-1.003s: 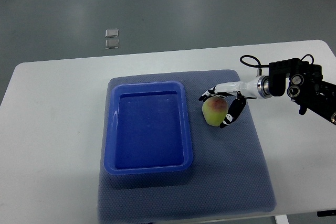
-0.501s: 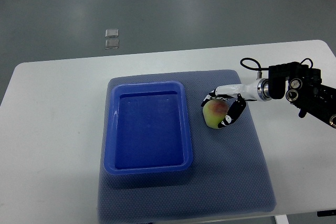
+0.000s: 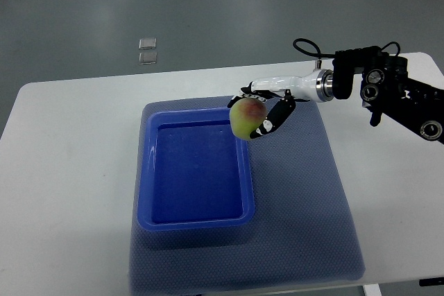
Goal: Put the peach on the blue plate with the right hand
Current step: 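Lift the peach and carry it over the blue tray, then lower the peach into the tray and open the right hand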
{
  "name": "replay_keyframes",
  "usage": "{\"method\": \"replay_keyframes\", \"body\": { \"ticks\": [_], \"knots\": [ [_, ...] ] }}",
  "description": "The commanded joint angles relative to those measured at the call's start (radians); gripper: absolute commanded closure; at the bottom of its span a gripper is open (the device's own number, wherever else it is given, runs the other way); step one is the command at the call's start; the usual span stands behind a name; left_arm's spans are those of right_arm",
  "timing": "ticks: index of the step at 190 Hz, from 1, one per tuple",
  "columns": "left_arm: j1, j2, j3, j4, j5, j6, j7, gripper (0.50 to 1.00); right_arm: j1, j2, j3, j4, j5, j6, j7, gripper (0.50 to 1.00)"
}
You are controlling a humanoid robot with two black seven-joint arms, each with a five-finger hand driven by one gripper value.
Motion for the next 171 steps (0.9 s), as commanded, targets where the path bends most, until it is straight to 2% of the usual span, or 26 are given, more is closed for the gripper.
{"method": "replay_keyframes", "body": {
  "ticks": [1,34,41,51,54,74,87,96,97,104,109,171],
  "knots": [
    [0.0,0.0,0.0,0.0,0.0,0.0,0.0,0.5,0.012,0.065,-0.003,-0.001,-0.003,0.002,-0.004,0.793],
    [0.0,0.0,0.0,0.0,0.0,0.0,0.0,0.5,0.013,0.133,-0.02,-0.015,-0.02,0.002,-0.009,0.793],
    [0.0,0.0,0.0,0.0,0.0,0.0,0.0,0.5,0.015,0.179,-0.05,-0.067,-0.032,0.002,-0.009,0.791],
    [0.0,0.0,0.0,0.0,0.0,0.0,0.0,0.5,0.015,0.179,-0.05,-0.067,-0.032,0.002,-0.009,0.791],
    [0.0,0.0,0.0,0.0,0.0,0.0,0.0,0.5,0.018,0.22,-0.078,-0.104,-0.039,-0.001,-0.009,0.783],
    [0.0,0.0,0.0,0.0,0.0,0.0,0.0,0.5,0.018,0.239,-0.086,-0.126,-0.042,-0.003,-0.009,0.779],
    [0.0,0.0,0.0,0.0,0.0,0.0,0.0,0.5,0.012,0.257,-0.09,-0.129,-0.055,-0.004,-0.009,0.738],
    [0.0,0.0,0.0,0.0,0.0,0.0,0.0,0.5,0.012,0.257,-0.09,-0.129,-0.055,-0.004,-0.009,0.738],
    [0.0,0.0,0.0,0.0,0.0,0.0,0.0,0.5,0.01,0.257,-0.092,-0.129,-0.055,-0.007,-0.007,0.681],
    [0.0,0.0,0.0,0.0,0.0,0.0,0.0,0.5,0.008,0.257,-0.092,-0.129,-0.055,-0.007,-0.007,0.63],
    [0.0,0.0,0.0,0.0,0.0,0.0,0.0,0.5,0.008,0.257,-0.093,-0.129,-0.054,-0.006,-0.007,0.573],
    [0.0,0.0,0.0,0.0,0.001,0.0,0.0,0.5,0.004,0.243,-0.083,-0.12,-0.036,0.006,-0.007,0.568]
  ]
}}
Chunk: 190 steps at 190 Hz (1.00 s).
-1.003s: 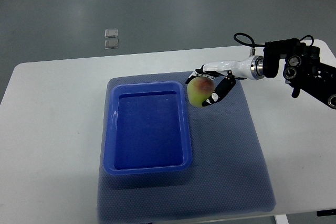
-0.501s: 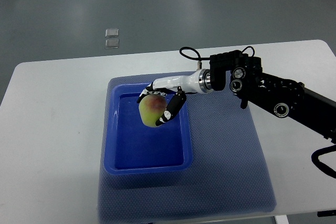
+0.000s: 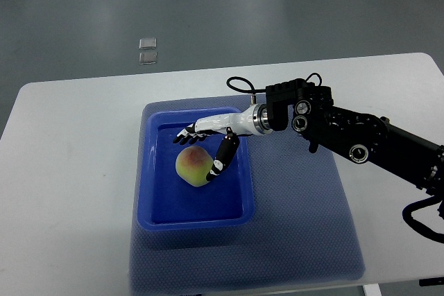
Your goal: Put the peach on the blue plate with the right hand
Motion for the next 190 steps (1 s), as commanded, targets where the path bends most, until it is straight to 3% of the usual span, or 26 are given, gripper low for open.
{"method": "replay_keyframes", "body": {
  "ticks": [1,40,41,48,97,184,190],
  "knots": [
    [0.0,0.0,0.0,0.0,0.001,0.0,0.0,0.5,-0.001,-0.001,0.005,0.003,0.004,0.001,0.0,0.568],
    [0.0,0.0,0.0,0.0,0.0,0.0,0.0,0.5,0.001,-0.012,0.019,0.001,0.114,0.009,-0.018,0.568],
    [0.0,0.0,0.0,0.0,0.0,0.0,0.0,0.5,0.001,-0.029,0.023,0.003,0.181,0.009,-0.044,0.568],
    [0.0,0.0,0.0,0.0,0.0,0.0,0.0,0.5,0.004,-0.041,0.031,0.001,0.249,0.011,-0.068,0.568],
    [0.0,0.0,0.0,0.0,0.0,0.0,0.0,0.5,-0.001,-0.06,0.068,-0.011,0.59,-0.012,-0.155,0.568],
    [0.0,0.0,0.0,0.0,0.0,0.0,0.0,0.5,-0.029,-0.146,0.075,-0.06,1.021,-0.02,-0.175,0.568],
    [0.0,0.0,0.0,0.0,0.0,0.0,0.0,0.5,-0.036,-0.172,0.074,-0.06,1.131,-0.02,-0.183,0.568]
  ]
}}
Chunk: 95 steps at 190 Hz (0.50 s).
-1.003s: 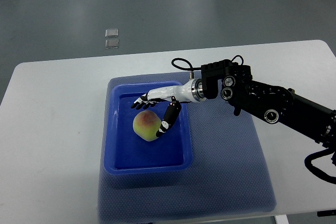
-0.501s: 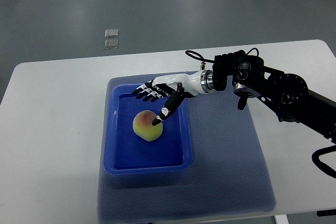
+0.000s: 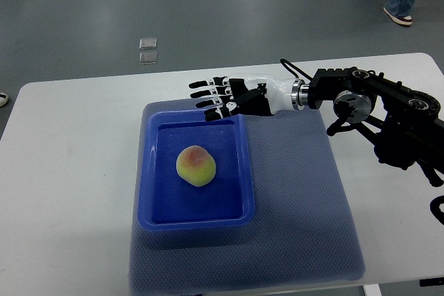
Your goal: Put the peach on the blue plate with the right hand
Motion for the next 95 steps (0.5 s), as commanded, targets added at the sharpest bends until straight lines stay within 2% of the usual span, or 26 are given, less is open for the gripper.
{"method": "replay_keyframes", "body": {
  "ticks": [1,37,38,58,86,87,95],
  "knots": [
    [0.0,0.0,0.0,0.0,0.0,0.0,0.0,0.5,-0.015,-0.042,-0.002,-0.001,0.167,0.001,-0.01,0.568],
    [0.0,0.0,0.0,0.0,0.0,0.0,0.0,0.5,-0.05,-0.097,0.0,-0.001,0.292,-0.004,-0.016,0.568],
    [0.0,0.0,0.0,0.0,0.0,0.0,0.0,0.5,-0.064,-0.123,0.001,-0.002,0.342,-0.01,-0.016,0.568],
    [0.0,0.0,0.0,0.0,0.0,0.0,0.0,0.5,-0.104,-0.171,0.006,-0.002,0.499,-0.028,-0.014,0.568],
    [0.0,0.0,0.0,0.0,0.0,0.0,0.0,0.5,-0.133,-0.192,0.006,-0.007,0.605,-0.054,-0.013,0.568],
    [0.0,0.0,0.0,0.0,0.0,0.0,0.0,0.5,-0.147,-0.197,0.006,-0.02,0.64,-0.074,-0.011,0.568],
    [0.0,0.0,0.0,0.0,0.0,0.0,0.0,0.5,-0.154,-0.195,0.006,-0.04,0.658,-0.091,-0.01,0.568]
  ]
}}
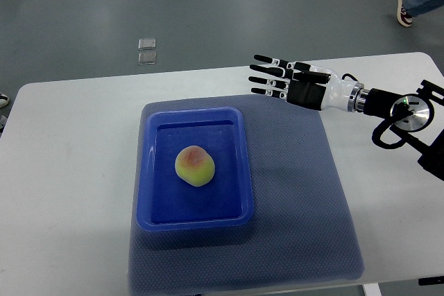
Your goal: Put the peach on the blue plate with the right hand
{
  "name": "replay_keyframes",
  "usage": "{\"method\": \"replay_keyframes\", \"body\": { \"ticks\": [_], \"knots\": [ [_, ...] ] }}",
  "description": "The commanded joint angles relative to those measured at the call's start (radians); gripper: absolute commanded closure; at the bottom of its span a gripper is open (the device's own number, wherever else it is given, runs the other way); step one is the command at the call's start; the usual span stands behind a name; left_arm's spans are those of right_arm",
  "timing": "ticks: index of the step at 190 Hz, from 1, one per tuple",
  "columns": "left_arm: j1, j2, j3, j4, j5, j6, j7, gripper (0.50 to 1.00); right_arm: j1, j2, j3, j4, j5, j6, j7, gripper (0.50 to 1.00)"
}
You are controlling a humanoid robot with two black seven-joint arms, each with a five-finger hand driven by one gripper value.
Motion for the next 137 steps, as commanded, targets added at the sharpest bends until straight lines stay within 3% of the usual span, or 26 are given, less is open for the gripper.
{"method": "replay_keyframes", "body": {
  "ticks": [1,27,137],
  "knots": [
    [0.0,0.0,0.0,0.0,0.0,0.0,0.0,0.5,-0.026,-0.008,0.0,-0.034,0.072,-0.04,0.004,0.568],
    [0.0,0.0,0.0,0.0,0.0,0.0,0.0,0.5,-0.035,0.003,0.0,-0.099,0.13,-0.075,0.007,0.568],
    [0.0,0.0,0.0,0.0,0.0,0.0,0.0,0.5,-0.063,0.043,0.0,-0.139,0.132,-0.058,0.038,0.566]
  ]
}}
